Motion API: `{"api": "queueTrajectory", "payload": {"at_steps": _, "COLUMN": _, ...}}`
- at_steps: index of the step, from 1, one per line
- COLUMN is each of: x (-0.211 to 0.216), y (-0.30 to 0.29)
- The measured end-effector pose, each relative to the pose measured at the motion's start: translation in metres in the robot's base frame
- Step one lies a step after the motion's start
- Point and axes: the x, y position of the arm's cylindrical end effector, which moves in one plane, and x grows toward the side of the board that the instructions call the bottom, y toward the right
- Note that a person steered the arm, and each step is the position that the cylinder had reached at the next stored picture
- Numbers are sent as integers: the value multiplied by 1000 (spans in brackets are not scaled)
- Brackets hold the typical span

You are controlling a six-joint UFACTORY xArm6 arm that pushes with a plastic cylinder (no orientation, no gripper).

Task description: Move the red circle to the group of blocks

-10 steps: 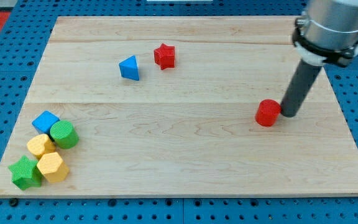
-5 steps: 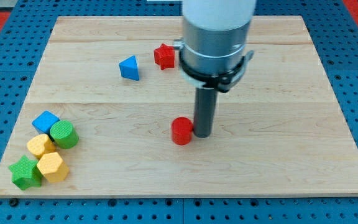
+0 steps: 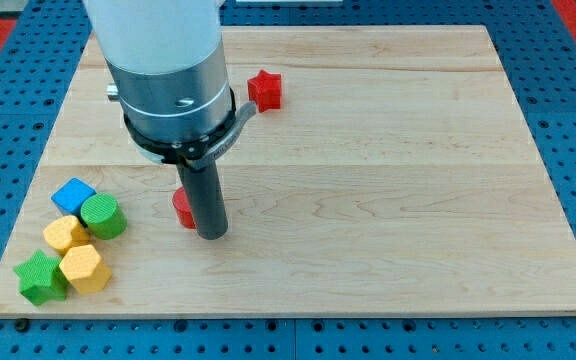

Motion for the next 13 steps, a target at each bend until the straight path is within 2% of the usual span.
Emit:
{"api": "queueTrajectory", "payload": {"at_steps": 2, "x": -32, "y": -5}}
{"api": "queueTrajectory", "payload": {"at_steps": 3, "x": -61, "y": 6}}
{"api": "queueTrajectory", "payload": {"at_steps": 4, "x": -94, "y": -2}}
{"api": "queueTrajectory", "payload": {"at_steps": 5, "x": -95, "y": -33}}
{"api": "queueTrajectory", "payload": {"at_steps": 9, "x": -33, "y": -40}}
{"api": "queueTrajectory", "payload": {"at_steps": 11, "x": -32, "y": 40}}
{"api": "queueTrajectory", "payload": {"at_steps": 13, "x": -6, "y": 44}}
